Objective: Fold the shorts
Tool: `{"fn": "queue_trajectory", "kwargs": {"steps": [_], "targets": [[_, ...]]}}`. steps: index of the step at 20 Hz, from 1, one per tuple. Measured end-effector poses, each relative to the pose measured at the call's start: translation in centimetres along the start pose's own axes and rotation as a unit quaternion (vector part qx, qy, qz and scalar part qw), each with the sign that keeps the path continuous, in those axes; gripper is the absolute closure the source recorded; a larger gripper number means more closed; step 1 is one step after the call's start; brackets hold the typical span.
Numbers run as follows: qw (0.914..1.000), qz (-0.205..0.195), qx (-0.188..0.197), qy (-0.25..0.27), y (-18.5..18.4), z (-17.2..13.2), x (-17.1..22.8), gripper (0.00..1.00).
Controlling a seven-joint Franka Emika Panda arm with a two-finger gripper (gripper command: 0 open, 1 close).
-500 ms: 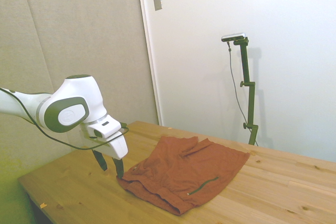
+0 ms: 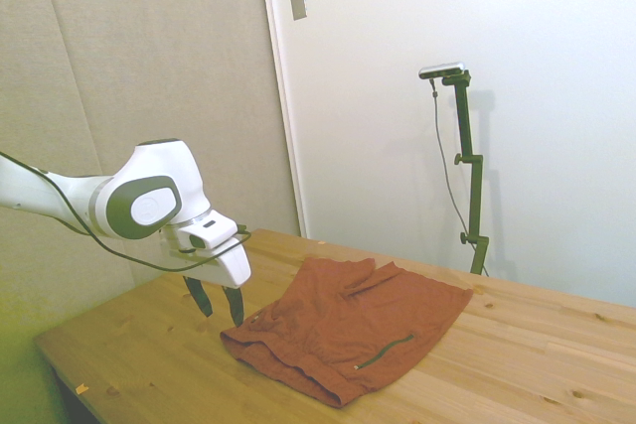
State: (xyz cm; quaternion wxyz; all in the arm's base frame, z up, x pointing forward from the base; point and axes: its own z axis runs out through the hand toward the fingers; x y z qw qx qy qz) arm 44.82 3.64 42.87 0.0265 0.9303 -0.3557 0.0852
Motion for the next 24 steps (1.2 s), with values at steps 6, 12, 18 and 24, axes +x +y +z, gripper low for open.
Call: {"fn": "queue_trajectory", "kwargs": {"steps": [6,12,18,24], "targets": [[0.9867,-0.057,-0.088,0.124,-5.1,1.5,-2.1,0.00],[0.9702,-0.083,-0.160,0.162,-8.2,3.3,-6.4,0.00],[0.9611,-0.102,-0.179,0.184,-9.6,5.6,-7.8,0.00],[0.9597,-0.114,-0.183,0.181,-10.0,6.9,-7.9,0.00]]}}
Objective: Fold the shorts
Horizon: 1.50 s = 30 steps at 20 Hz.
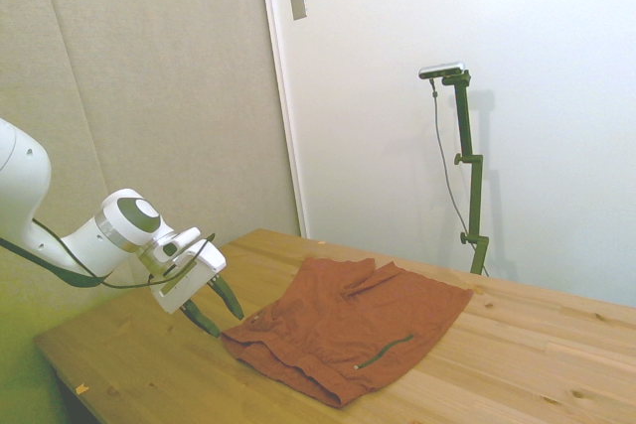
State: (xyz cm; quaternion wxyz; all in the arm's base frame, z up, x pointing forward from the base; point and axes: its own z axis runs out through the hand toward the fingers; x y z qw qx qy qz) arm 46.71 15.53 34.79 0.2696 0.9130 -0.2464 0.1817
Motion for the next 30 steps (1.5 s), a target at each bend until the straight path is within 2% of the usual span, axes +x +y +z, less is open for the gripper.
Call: {"fn": "queue_trajectory", "kwargs": {"steps": [4,5,30], "targets": [[1.0000,-0.003,-0.005,-0.002,0.0,2.0,0.5,0.00],[1.0000,-0.001,-0.004,0.000,0.0,2.1,0.8,1.00],[0.9997,0.002,0.024,-0.009,-0.6,2.8,0.6,1.00]]}}
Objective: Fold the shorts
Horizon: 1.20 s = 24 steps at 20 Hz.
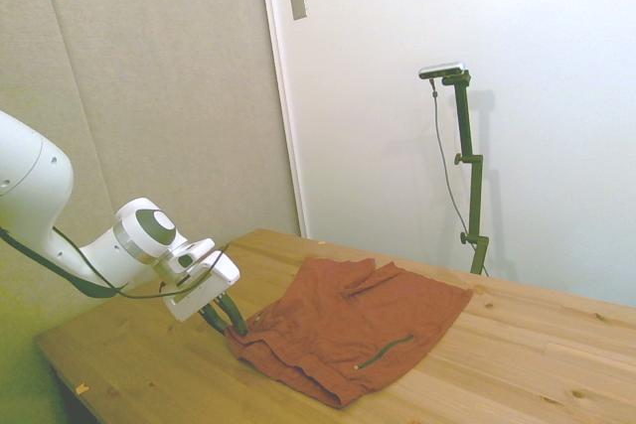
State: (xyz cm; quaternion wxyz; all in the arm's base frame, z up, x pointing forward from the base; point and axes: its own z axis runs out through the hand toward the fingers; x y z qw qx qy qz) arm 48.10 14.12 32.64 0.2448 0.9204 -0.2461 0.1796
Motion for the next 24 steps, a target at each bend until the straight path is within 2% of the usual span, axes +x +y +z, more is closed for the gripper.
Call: {"fn": "queue_trajectory", "kwargs": {"steps": [4,7,13,21,24], "targets": [[1.0000,0.004,0.003,0.000,0.1,-0.3,0.1,1.00],[0.9996,0.024,0.015,0.002,1.0,-1.9,1.2,1.00],[0.9963,0.076,0.035,0.019,7.1,-5.9,7.0,1.00],[0.9896,0.138,0.039,0.015,15.2,-6.4,12.8,1.00],[0.9883,0.151,0.025,0.003,17.7,-4.5,13.2,1.00]]}}
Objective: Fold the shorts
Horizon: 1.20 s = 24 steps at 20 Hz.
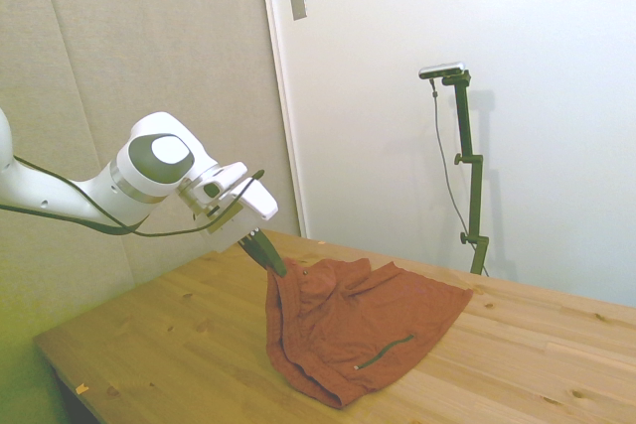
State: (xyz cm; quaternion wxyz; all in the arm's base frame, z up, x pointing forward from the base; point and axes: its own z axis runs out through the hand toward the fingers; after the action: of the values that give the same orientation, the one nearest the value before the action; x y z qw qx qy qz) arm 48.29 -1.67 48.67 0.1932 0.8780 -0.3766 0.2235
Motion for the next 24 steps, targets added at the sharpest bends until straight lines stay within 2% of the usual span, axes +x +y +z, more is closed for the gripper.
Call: {"fn": "queue_trajectory", "kwargs": {"steps": [5,11,12,18,24], "targets": [[0.9992,0.009,-0.029,-0.025,3.4,5.7,-0.7,1.00],[0.9980,0.024,-0.045,-0.038,6.7,10.8,-0.3,1.00],[0.9976,0.029,-0.047,-0.042,7.1,11.7,-0.1,0.00],[0.9953,0.052,-0.057,-0.058,8.3,17.0,-0.2,0.00],[0.9953,0.058,-0.049,-0.060,7.9,18.1,0.1,0.00]]}}
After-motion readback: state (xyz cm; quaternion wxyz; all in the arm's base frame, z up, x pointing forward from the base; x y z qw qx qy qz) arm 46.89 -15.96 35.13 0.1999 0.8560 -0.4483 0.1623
